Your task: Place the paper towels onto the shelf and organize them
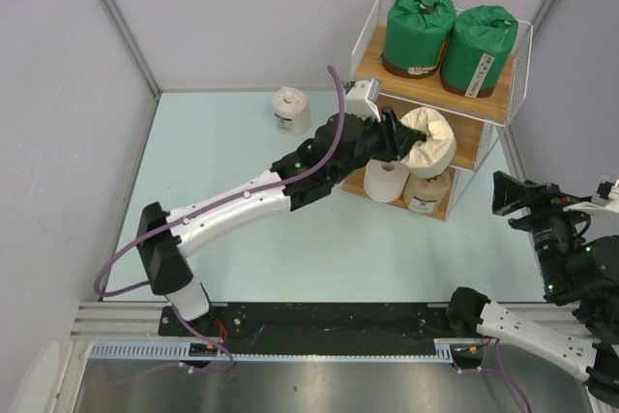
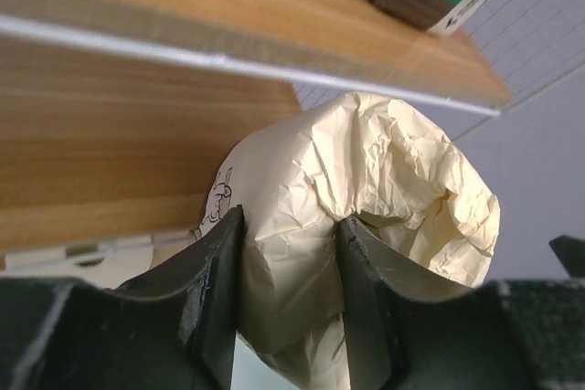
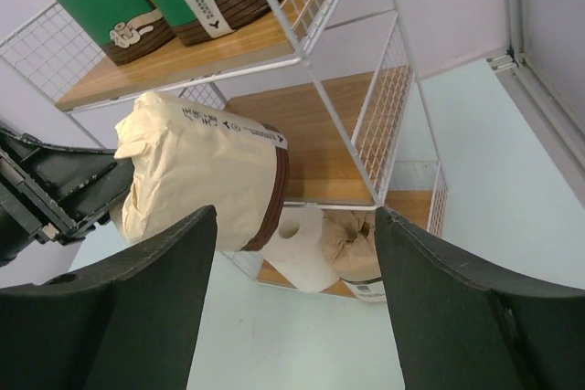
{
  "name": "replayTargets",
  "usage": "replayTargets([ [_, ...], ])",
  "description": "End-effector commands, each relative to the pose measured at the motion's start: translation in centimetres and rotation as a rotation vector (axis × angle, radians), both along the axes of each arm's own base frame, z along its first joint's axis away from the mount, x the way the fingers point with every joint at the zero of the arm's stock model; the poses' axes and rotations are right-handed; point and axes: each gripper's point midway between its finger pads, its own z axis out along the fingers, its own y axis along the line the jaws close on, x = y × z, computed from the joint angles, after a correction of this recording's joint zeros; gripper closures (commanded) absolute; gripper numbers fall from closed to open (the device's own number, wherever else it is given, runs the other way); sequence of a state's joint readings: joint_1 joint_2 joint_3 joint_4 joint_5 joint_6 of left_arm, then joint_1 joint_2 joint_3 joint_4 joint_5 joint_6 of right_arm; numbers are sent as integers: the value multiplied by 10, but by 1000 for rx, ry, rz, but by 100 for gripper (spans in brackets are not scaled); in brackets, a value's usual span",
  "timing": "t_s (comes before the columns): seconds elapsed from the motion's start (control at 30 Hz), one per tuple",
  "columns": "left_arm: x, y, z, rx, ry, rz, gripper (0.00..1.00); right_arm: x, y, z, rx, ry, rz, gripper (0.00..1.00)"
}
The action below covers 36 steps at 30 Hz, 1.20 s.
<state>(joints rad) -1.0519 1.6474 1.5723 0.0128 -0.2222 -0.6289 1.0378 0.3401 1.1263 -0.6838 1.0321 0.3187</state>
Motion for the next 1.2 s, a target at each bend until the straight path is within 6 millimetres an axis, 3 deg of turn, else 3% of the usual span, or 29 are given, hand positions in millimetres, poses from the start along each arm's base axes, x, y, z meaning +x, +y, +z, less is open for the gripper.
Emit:
replayTargets([
  [0.0,1,-16,60,-133,-76,-29,60,-12,-16,9,17,-40,-7,25],
  [0.13,11,-37,54,-131,-66,-29,60,-14,-18,8,13,-43,-6,25],
  [0.3,18,-47,42,-124,-51,-22,60,-15,-17,6,9,-36,0,25],
  [0.47,29,-48,36,-102,-54,24,60,-16,-17,7,19,-43,4,24],
  [0.7,41,-50,46,-124,-76,78,60,-16,-17,3,20,-30,7,24],
  [1.17,67,-54,22,-68,-76,150,60,-19,-19,-2,34,-19,8,24],
])
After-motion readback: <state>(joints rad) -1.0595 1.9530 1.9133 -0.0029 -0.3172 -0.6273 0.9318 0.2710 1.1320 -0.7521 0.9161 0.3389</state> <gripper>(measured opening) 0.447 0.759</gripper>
